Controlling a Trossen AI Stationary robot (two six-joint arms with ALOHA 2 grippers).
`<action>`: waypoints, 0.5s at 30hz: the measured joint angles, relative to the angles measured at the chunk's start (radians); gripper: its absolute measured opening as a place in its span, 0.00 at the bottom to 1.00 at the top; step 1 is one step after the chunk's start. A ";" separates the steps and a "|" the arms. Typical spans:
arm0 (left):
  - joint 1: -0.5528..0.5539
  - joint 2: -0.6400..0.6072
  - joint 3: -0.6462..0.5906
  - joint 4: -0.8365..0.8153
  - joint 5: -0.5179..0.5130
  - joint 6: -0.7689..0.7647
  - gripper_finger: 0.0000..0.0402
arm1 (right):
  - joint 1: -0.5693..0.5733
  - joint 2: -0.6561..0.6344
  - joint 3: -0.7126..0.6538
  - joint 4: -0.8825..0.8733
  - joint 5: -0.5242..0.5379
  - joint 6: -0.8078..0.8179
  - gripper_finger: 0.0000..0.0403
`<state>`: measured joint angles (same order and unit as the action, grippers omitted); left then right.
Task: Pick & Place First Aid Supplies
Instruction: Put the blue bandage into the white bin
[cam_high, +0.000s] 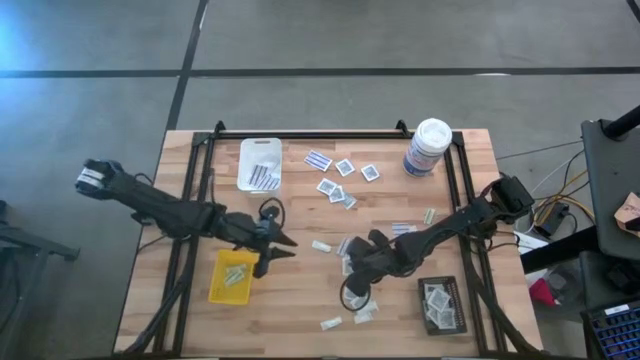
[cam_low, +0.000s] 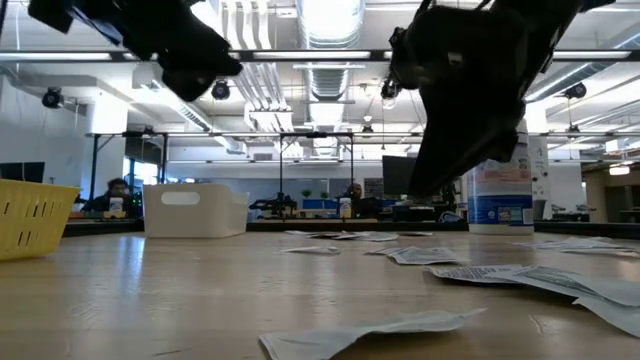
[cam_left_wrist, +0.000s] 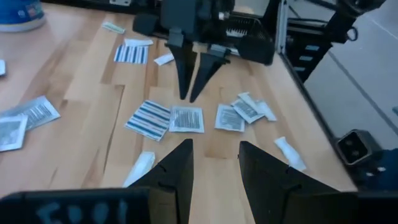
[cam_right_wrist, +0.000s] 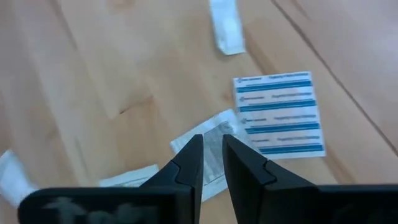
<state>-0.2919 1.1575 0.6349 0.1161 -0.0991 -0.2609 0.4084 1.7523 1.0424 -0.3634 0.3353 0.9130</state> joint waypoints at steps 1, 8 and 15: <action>0.003 0.027 -0.002 0.023 -0.002 0.002 0.30 | 0.000 0.000 -0.004 0.000 0.008 0.009 0.13; 0.020 0.237 0.010 0.198 -0.034 0.034 0.30 | 0.000 0.000 -0.034 0.001 0.009 0.077 0.13; 0.055 0.417 0.071 0.284 -0.034 0.063 0.30 | -0.001 0.000 -0.038 0.001 0.079 0.083 0.13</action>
<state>-0.2371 1.5748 0.7060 0.4003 -0.1332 -0.1983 0.4076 1.7523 1.0042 -0.3625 0.4143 0.9958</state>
